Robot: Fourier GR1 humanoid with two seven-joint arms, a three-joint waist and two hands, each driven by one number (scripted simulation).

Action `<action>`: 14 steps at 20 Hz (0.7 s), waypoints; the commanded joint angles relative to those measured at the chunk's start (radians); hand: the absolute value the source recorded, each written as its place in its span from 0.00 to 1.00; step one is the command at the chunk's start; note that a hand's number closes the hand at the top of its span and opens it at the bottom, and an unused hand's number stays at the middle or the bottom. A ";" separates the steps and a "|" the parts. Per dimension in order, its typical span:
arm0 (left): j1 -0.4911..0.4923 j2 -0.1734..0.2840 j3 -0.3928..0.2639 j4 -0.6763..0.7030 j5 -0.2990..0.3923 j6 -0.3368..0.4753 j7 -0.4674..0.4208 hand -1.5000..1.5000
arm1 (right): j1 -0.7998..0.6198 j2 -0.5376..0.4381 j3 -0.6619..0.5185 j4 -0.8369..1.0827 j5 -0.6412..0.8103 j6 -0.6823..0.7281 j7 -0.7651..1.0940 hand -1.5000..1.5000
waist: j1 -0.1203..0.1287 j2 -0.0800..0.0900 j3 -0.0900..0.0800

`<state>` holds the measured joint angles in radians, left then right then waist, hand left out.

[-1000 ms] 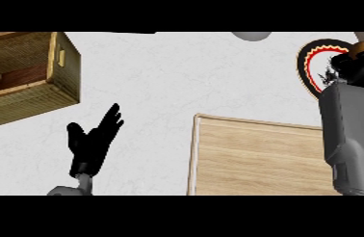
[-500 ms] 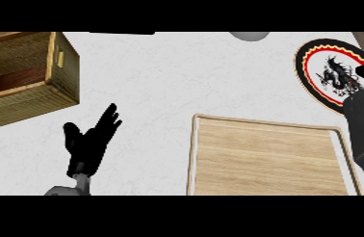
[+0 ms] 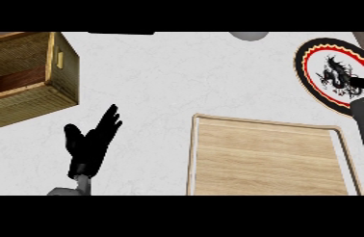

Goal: Pick the pear from the tray and place it in the plate

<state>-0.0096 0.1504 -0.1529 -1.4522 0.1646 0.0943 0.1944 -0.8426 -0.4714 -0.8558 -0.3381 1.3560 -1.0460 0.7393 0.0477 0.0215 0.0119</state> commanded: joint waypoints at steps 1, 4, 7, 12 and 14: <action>0.006 0.012 0.001 0.008 0.014 -0.028 0.010 0.50 | -0.001 0.005 -0.036 -0.006 -0.148 -0.007 -0.211 0.00 | 0.000 0.002 0.000; 0.000 0.012 0.016 0.026 0.021 -0.021 0.024 0.50 | -0.016 0.011 -0.048 -0.070 -0.229 -0.056 -0.331 0.00 | -0.003 0.003 0.001; 0.019 -0.003 -0.003 0.017 -0.004 -0.005 -0.001 0.50 | -0.015 0.031 -0.061 -0.134 -0.320 -0.125 -0.433 0.00 | 0.000 0.001 -0.002; 0.058 0.006 0.017 0.012 0.019 -0.022 -0.007 0.50 | 0.072 0.077 -0.101 -0.262 -0.599 -0.066 -0.649 0.00 | -0.020 -0.009 -0.005; 0.022 -0.009 0.009 0.011 -0.006 0.011 0.014 0.50 | 0.103 0.126 -0.099 -0.334 -0.716 -0.014 -0.745 0.00 | -0.032 -0.013 -0.005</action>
<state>0.0100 0.1378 -0.1516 -1.4554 0.1577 0.1019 0.1858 -0.7893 -0.3911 -0.9442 -0.5755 0.8231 -1.1131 0.1532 0.0266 0.0101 0.0115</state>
